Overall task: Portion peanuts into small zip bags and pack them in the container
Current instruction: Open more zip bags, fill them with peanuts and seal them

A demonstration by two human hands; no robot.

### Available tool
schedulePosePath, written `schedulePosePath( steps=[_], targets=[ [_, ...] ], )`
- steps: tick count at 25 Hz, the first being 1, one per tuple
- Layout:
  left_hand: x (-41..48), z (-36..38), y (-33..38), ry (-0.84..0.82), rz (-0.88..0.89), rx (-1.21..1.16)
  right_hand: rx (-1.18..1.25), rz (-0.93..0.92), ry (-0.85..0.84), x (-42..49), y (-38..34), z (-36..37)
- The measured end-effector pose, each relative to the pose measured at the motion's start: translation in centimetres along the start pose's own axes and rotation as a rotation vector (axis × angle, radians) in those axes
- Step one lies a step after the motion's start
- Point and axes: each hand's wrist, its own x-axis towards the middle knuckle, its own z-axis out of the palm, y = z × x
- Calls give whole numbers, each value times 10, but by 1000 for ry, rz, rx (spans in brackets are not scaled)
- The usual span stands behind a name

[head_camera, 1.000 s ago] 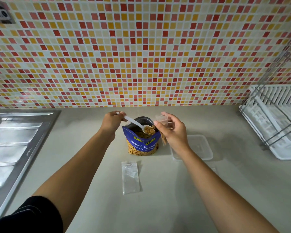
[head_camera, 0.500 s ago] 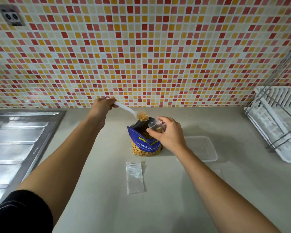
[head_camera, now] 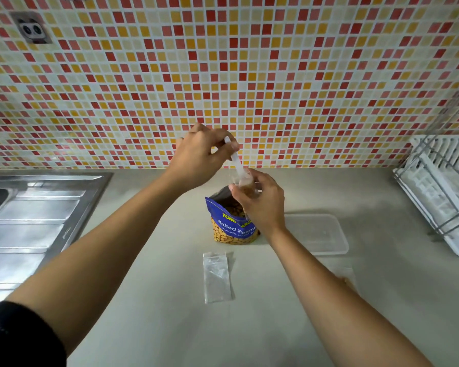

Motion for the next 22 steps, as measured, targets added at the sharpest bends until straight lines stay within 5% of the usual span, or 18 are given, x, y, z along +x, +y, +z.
schedulePosePath(
  steps=[6, 12, 18, 22],
  targets=[
    [8, -29, 4, 18, -55, -210, 10, -5, -52, 3, 1, -3],
    [11, -29, -19, 256, -388, -517, 51, 151, -45, 4, 5, -13],
    [-25, 51, -43, -133, -468, -170, 34, 183, -46, 8, 16, -36],
    [-33, 64, -45, -215, -471, 2, 35, 145, -27, 15, 14, -53]
  ],
)
